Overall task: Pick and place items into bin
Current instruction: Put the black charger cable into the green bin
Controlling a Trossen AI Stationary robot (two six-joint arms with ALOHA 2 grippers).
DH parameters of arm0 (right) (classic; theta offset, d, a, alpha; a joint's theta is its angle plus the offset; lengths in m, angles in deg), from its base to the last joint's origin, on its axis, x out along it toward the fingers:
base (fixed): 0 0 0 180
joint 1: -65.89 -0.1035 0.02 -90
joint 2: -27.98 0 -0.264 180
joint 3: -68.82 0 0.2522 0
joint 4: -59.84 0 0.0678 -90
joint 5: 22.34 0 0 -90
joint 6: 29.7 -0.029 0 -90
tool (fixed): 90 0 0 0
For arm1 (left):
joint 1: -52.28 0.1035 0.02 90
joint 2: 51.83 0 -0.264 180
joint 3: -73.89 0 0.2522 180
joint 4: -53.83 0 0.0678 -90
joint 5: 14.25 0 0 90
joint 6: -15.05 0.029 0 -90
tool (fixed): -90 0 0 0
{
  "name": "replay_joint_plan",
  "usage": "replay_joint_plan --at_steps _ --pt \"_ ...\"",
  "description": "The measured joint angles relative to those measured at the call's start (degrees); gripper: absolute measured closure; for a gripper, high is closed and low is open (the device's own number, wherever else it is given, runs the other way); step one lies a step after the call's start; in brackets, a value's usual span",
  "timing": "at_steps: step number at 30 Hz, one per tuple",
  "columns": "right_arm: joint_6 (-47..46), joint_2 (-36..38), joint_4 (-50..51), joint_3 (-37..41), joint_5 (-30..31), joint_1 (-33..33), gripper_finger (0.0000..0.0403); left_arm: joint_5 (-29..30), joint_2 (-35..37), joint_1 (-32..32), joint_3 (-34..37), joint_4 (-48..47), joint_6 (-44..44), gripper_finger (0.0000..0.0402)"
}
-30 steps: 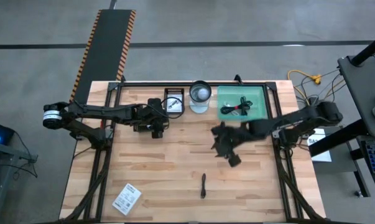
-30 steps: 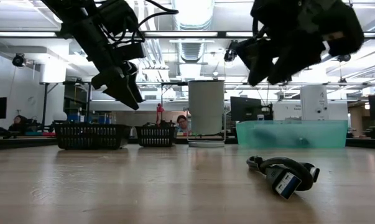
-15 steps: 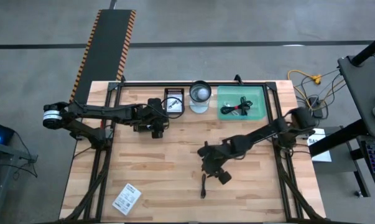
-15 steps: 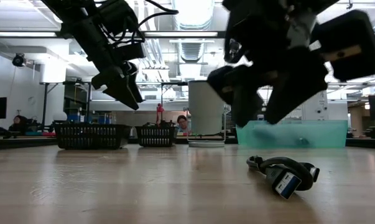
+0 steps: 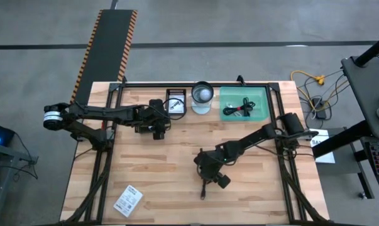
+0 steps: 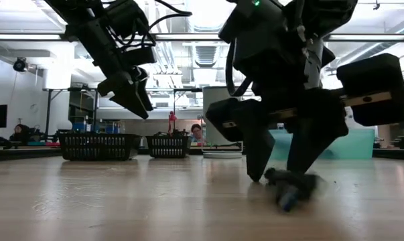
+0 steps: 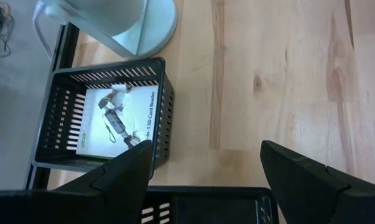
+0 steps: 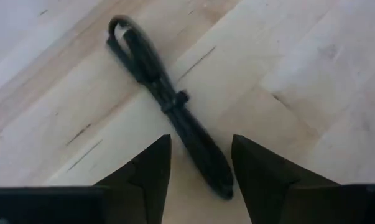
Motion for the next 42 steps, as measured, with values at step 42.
replay_joint_plan --at_steps 42 --pt "-31.9 53.0 53.7 7.6 57.4 18.3 0.0390 0.0 0.0 0.0 0.0 0.1 0.1 0.0120"
